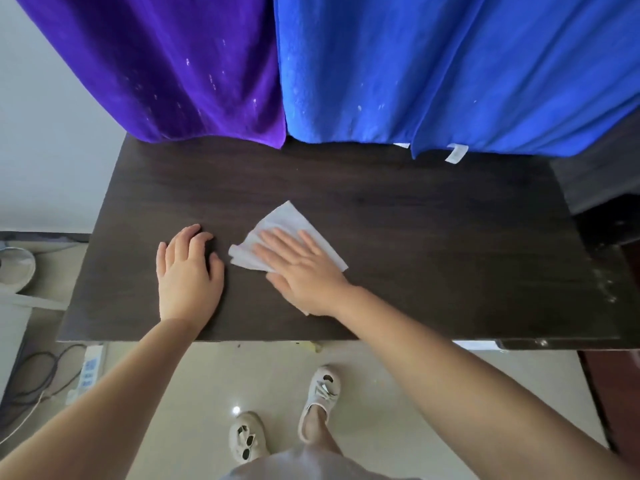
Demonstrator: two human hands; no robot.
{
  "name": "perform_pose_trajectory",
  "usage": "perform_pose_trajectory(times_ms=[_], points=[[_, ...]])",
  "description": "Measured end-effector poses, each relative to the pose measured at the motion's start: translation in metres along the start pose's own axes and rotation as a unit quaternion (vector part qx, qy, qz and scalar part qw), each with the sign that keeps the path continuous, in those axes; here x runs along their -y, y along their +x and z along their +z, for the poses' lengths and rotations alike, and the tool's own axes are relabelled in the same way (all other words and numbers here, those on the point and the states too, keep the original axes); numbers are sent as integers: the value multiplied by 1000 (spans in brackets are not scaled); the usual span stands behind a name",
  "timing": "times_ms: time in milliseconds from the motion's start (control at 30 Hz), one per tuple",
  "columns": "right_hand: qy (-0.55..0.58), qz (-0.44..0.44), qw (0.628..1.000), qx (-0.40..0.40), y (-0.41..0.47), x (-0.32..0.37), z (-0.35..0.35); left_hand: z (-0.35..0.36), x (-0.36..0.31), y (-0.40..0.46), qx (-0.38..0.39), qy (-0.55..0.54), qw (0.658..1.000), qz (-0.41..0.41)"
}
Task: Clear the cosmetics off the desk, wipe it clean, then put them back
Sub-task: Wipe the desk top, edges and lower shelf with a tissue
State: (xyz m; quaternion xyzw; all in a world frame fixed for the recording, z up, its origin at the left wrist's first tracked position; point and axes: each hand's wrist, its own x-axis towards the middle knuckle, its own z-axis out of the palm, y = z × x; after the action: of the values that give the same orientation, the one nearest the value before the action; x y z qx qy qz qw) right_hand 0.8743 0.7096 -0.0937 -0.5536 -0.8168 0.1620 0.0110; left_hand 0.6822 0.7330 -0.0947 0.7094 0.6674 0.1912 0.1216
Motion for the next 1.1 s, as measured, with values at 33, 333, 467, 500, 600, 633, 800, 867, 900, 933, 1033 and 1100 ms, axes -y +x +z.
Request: perform_pose_trajectory(times_ms=[33, 333, 467, 500, 600, 633, 800, 867, 900, 933, 1033, 1100], points=[[7, 43, 999, -23, -9, -17, -4, 0, 2, -1, 2, -3, 1000, 0], [61, 636, 751, -164, -132, -96, -10, -42, 71, -31, 84, 6, 991, 102], [42, 507, 840, -186, -40, -1, 9, -70, 125, -61, 35, -72, 996, -30], [28, 444, 878, -176, -13, 33, 17, -77, 129, -67, 33, -129, 987, -90], [18, 271, 954, -130, 52, 143, 41, -86, 134, -76, 55, -317, 914, -246], [22, 209, 972, -106, 66, 177, 49, -88, 134, -78, 58, -379, 887, -259], [-35, 10, 999, -11, 82, 243, 69, -95, 134, -81, 38, -503, 813, -290], [-60, -30, 998, -1, 65, 224, 66, -98, 127, -82, 34, -461, 837, -294], [-63, -38, 997, 0, 53, 208, 64, -99, 122, -82, 25, -417, 861, -289], [-59, -31, 998, -5, 38, 190, 61, -98, 114, -82, 14, -361, 891, -276], [-58, 53, 996, -44, -16, 125, 51, -89, 78, -82, -8, -216, 957, -192], [-59, 127, 989, -41, -57, 80, 46, -73, 46, -85, 2, -156, 982, -109]])
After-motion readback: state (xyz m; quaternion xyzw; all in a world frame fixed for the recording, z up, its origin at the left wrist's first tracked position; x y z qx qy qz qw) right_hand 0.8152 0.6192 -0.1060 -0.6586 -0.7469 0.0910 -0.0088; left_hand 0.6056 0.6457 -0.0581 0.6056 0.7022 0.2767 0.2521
